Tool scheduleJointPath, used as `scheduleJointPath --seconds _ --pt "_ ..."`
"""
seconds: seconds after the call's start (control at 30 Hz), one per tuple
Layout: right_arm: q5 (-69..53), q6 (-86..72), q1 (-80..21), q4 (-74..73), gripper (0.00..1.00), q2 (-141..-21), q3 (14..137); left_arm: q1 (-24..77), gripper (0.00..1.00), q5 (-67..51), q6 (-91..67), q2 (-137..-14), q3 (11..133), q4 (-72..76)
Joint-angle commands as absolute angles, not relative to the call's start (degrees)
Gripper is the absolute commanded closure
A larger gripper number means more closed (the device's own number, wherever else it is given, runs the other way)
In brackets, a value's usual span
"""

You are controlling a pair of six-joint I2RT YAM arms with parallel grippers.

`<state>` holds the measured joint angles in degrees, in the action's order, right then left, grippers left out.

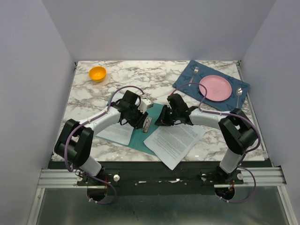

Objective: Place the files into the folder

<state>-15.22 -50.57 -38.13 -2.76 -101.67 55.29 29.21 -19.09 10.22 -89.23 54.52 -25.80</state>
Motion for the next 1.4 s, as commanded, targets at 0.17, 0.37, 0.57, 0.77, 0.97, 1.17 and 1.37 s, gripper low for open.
scheduleJointPath --seconds 0.17,0.37,0.57,0.77,0.97,1.17,1.37 --pt "-16.7 -53.61 -41.57 3.15 0.79 -101.16 50.28 28.74 0.58 -23.47 7.47 -88.5 51.07 -22.15" --pt "-16.43 -56.42 -43.33 5.62 0.83 -105.73 50.63 28.56 0.58 -23.12 7.3 -89.03 51.06 -21.36" --pt "-15.21 -57.3 -43.33 5.71 0.86 -106.17 50.8 28.56 0.62 -20.06 6.16 -91.58 52.38 -21.35" --pt "-13.45 -56.95 -43.33 3.78 0.86 -105.55 52.55 28.56 0.65 -17.4 6.94 -92.02 53.52 -23.55" --pt "-14.59 -57.04 -43.42 3.25 0.87 -106.96 54.93 28.56 0.66 -17.05 7.29 -93.07 53.17 -23.29" --pt "-15.03 -57.39 -43.68 3.16 0.87 -108.63 55.9 28.56 0.69 -16.7 8.08 -93.52 52.91 -23.47" --pt "-15.29 -57.83 -43.77 3.16 0.88 -110.56 56.16 28.56 0.7 -17.14 8.09 -93.25 52.91 -23.38"
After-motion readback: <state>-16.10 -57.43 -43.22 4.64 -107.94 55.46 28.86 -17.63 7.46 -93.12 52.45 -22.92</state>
